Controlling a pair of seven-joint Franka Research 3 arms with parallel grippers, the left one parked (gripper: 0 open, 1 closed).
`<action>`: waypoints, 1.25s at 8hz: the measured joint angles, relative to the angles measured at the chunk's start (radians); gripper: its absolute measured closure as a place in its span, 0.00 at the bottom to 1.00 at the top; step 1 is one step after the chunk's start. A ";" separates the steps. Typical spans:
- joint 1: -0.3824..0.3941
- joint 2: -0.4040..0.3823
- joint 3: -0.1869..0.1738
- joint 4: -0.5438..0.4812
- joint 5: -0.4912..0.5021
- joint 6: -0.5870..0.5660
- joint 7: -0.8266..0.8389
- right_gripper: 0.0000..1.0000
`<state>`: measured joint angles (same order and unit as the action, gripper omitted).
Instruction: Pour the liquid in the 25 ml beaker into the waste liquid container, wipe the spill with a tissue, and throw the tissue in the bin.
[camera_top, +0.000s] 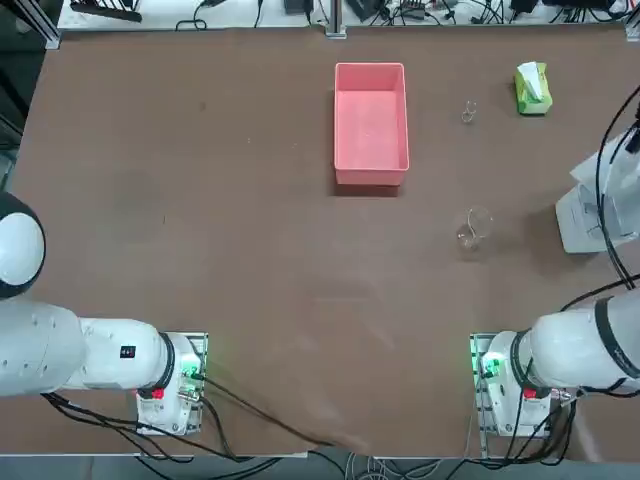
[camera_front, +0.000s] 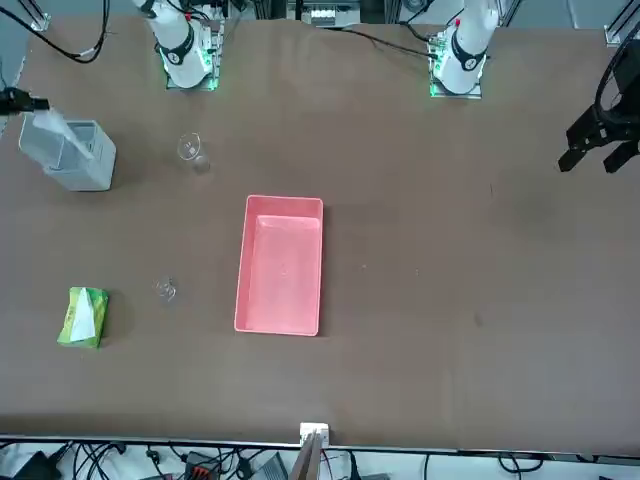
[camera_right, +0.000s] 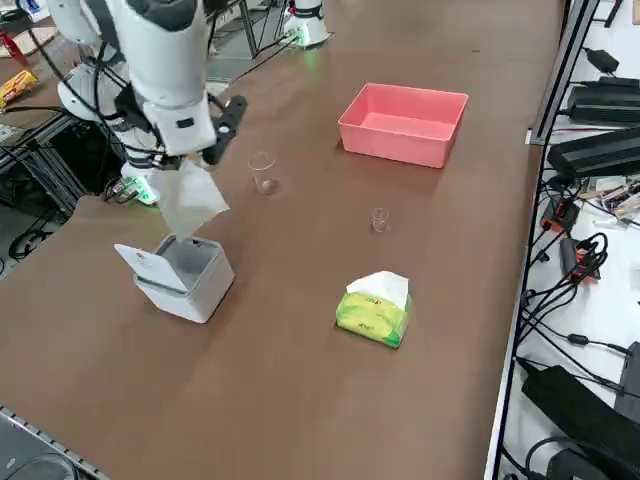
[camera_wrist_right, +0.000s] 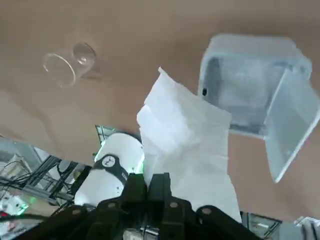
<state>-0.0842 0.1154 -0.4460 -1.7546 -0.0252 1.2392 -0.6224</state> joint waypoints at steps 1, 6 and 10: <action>-0.026 -0.005 0.000 -0.031 -0.004 0.008 0.000 0.94; -0.096 -0.005 0.000 -0.093 -0.049 0.052 0.000 0.93; -0.134 0.012 0.001 -0.098 -0.050 0.062 0.000 0.90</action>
<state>-0.2185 0.1278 -0.4454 -1.8525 -0.0748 1.3014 -0.6222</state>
